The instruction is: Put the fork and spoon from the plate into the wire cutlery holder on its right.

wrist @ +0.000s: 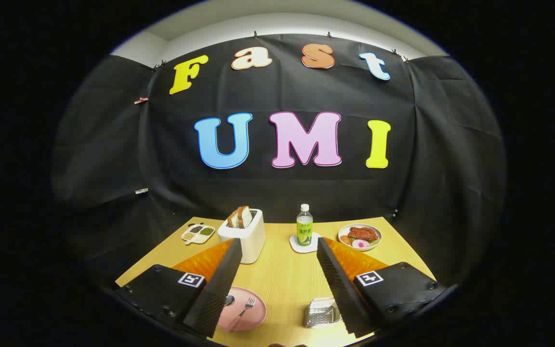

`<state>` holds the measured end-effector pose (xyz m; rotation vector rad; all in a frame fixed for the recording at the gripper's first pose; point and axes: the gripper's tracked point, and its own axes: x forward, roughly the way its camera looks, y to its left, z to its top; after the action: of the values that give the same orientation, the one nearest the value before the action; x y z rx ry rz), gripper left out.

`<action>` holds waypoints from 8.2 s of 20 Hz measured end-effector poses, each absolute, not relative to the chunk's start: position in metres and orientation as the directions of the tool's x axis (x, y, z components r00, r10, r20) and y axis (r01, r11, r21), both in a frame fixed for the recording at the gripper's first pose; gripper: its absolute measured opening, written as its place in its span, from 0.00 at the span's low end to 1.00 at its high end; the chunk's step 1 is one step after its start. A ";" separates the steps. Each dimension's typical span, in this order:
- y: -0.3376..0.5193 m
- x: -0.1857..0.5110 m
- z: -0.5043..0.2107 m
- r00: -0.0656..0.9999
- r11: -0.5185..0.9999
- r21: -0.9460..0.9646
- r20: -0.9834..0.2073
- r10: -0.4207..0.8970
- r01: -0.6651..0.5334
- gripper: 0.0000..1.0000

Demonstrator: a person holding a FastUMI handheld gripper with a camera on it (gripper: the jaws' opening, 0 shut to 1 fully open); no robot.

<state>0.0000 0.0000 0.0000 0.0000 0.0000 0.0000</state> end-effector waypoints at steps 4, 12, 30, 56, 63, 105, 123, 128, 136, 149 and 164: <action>-0.006 -0.003 -0.004 1.000 1.000 0.015 -0.012 -0.013 0.013 0.98; -0.006 -0.004 -0.011 0.999 0.999 0.025 -0.036 -0.023 0.024 0.99; 0.061 0.026 -0.172 0.870 0.998 -0.004 -0.490 0.050 -0.059 1.00; 0.111 0.022 -0.353 0.455 0.998 0.045 -0.888 0.065 -0.053 0.26; 0.090 0.011 -0.320 0.462 0.995 0.095 -0.881 0.099 -0.031 0.13; -0.120 -0.023 -0.222 0.042 0.976 0.146 -0.987 0.155 -0.160 0.83; -0.075 -0.002 -0.092 0.823 0.994 0.107 -0.565 0.064 -0.004 1.00; -0.034 0.003 -0.082 0.896 0.994 0.109 -0.443 0.035 0.015 1.00; 0.054 0.004 -0.157 0.837 0.993 0.109 -0.537 0.101 -0.050 1.00; 0.132 0.034 -0.297 0.598 0.994 0.098 -0.794 0.106 -0.047 0.99; 0.151 0.026 -0.357 0.416 0.993 0.118 -0.901 0.118 -0.026 0.47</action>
<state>0.0258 0.1505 -0.3573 0.0903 1.1381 0.0908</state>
